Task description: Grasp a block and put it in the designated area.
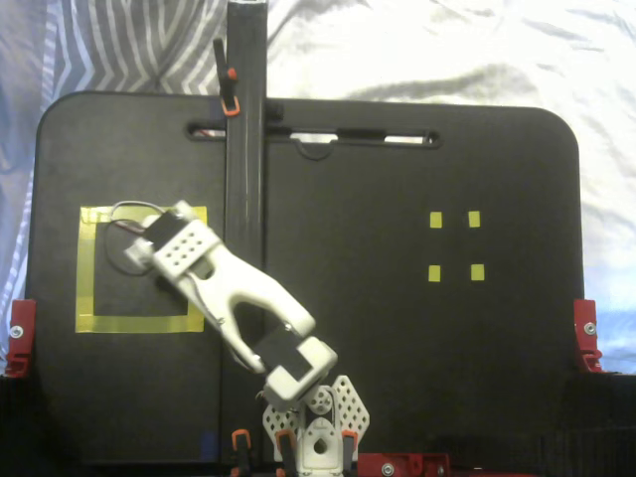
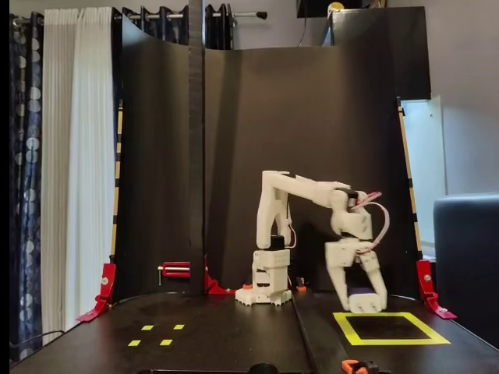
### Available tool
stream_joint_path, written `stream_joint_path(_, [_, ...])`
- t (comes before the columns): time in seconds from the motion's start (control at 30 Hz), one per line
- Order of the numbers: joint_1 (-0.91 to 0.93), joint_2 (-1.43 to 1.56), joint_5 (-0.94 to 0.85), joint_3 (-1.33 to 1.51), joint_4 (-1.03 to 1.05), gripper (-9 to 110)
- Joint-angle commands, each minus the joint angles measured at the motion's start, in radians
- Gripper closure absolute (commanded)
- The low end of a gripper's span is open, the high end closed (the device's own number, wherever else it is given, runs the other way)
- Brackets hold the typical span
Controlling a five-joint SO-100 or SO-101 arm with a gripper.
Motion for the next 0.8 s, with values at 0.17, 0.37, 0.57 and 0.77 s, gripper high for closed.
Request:
stream_joint_path(0.17, [-0.071,-0.078,0.055,-0.120,-0.003,80])
stream_joint_path(0.37, [-0.066,-0.156,0.057,-0.160,-0.037,80])
stream_joint_path(0.57, [-0.057,-0.222,0.055,-0.178,-0.058,80])
stream_joint_path(0.77, [-0.064,-0.281,0.054,-0.178,-0.069,80])
